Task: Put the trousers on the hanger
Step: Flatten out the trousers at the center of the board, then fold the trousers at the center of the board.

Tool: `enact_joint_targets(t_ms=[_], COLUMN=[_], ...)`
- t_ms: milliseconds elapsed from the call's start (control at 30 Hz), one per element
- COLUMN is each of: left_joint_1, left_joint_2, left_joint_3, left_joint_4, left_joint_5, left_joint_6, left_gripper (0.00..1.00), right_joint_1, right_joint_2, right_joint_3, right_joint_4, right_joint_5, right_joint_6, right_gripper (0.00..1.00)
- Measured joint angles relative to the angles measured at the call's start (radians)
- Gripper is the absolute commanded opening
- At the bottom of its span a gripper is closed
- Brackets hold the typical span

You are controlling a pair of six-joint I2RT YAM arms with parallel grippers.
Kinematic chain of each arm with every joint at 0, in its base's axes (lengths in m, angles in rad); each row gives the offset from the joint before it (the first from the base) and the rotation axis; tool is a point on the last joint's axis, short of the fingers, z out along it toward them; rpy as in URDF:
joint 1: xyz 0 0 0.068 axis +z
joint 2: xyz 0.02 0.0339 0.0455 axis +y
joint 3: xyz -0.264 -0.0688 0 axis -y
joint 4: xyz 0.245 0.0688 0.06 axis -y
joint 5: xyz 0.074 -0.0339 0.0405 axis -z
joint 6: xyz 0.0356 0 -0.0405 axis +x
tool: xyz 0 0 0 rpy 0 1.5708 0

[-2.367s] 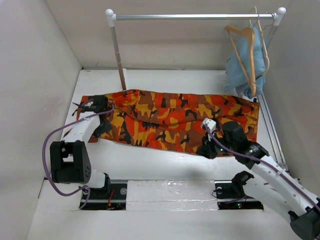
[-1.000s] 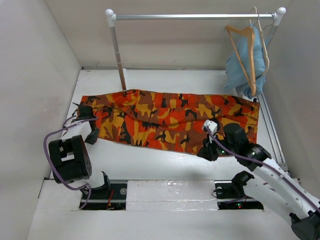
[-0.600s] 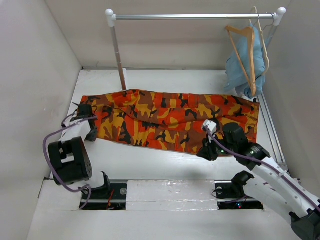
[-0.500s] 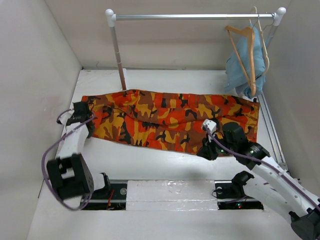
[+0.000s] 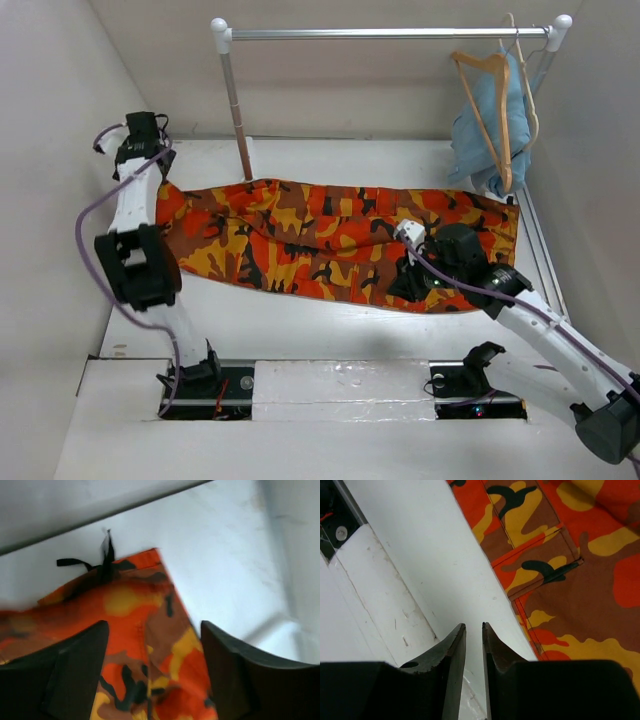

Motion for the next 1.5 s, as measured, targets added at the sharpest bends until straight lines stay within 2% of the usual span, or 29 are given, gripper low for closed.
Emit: enact_joint_targets(t_ms=[33, 100, 200, 233, 300, 333, 500, 567, 667, 700, 800, 933, 1067, 1167, 1200, 1267, 1300, 1500], left_joint_1=[-0.001, -0.001, 0.009, 0.017, 0.037, 0.044, 0.068, 0.084, 0.173, 0.216, 0.321, 0.345, 0.338, 0.333, 0.334, 0.333, 0.334, 0.334], left_joint_2=[0.072, 0.148, 0.138, 0.113, 0.029, -0.029, -0.354, -0.402, -0.357, -0.333, -0.285, -0.265, -0.177, -0.088, -0.077, -0.050, -0.043, -0.040], left_joint_3=[0.047, 0.059, -0.009, -0.037, -0.126, -0.180, -0.526, -0.625, -0.723, -0.749, -0.781, -0.770, -0.723, -0.683, -0.671, -0.655, -0.653, -0.661], left_joint_4=[-0.016, -0.060, -0.122, -0.132, -0.116, -0.110, -0.010, 0.006, 0.056, 0.071, 0.101, 0.175, 0.256, 0.290, 0.309, 0.339, 0.360, 0.407], left_joint_5=[-0.013, -0.033, -0.060, -0.064, -0.074, -0.076, -0.077, -0.061, -0.019, -0.005, 0.031, 0.054, 0.084, 0.085, 0.098, 0.106, 0.115, 0.164], left_joint_6=[0.004, 0.017, 0.036, 0.039, 0.047, 0.048, 0.043, 0.037, 0.032, 0.032, 0.039, 0.063, 0.091, 0.110, 0.110, 0.120, 0.120, 0.137], left_gripper=[0.80, 0.81, 0.79, 0.71, 0.68, 0.67, 0.65, 0.64, 0.64, 0.64, 0.65, 0.66, 0.65, 0.53, 0.37, 0.19, 0.00, 0.00], right_joint_1=[0.000, 0.000, 0.000, 0.000, 0.000, 0.001, 0.007, 0.007, 0.007, 0.007, 0.007, 0.007, 0.007, 0.007, 0.007, 0.007, 0.007, 0.007], right_joint_2=[-0.003, -0.014, -0.029, -0.034, -0.041, -0.045, -0.075, -0.092, -0.111, -0.116, -0.132, -0.150, -0.150, -0.150, -0.149, -0.148, -0.146, -0.143], right_joint_3=[0.004, 0.005, 0.004, 0.004, 0.004, 0.002, -0.003, -0.003, -0.002, -0.002, -0.002, -0.002, -0.004, -0.004, -0.004, -0.004, -0.004, 0.007], right_joint_4=[0.000, 0.000, 0.000, 0.000, 0.000, 0.001, -0.001, -0.005, -0.031, -0.040, -0.069, -0.086, -0.086, -0.083, -0.082, -0.082, -0.082, -0.090], right_joint_5=[0.002, 0.004, 0.006, 0.006, 0.007, 0.009, 0.025, 0.029, 0.039, 0.044, 0.052, 0.053, 0.053, 0.055, 0.059, 0.070, 0.083, 0.159], right_joint_6=[0.001, 0.007, 0.015, 0.016, 0.023, 0.024, 0.041, 0.046, 0.050, 0.049, 0.053, 0.066, 0.095, 0.116, 0.121, 0.130, 0.137, 0.166], right_gripper=[0.26, 0.26, 0.24, 0.19, 0.05, 0.02, 0.00, 0.04, 0.19, 0.30, 0.44, 0.46, 0.46, 0.45, 0.44, 0.42, 0.41, 0.37])
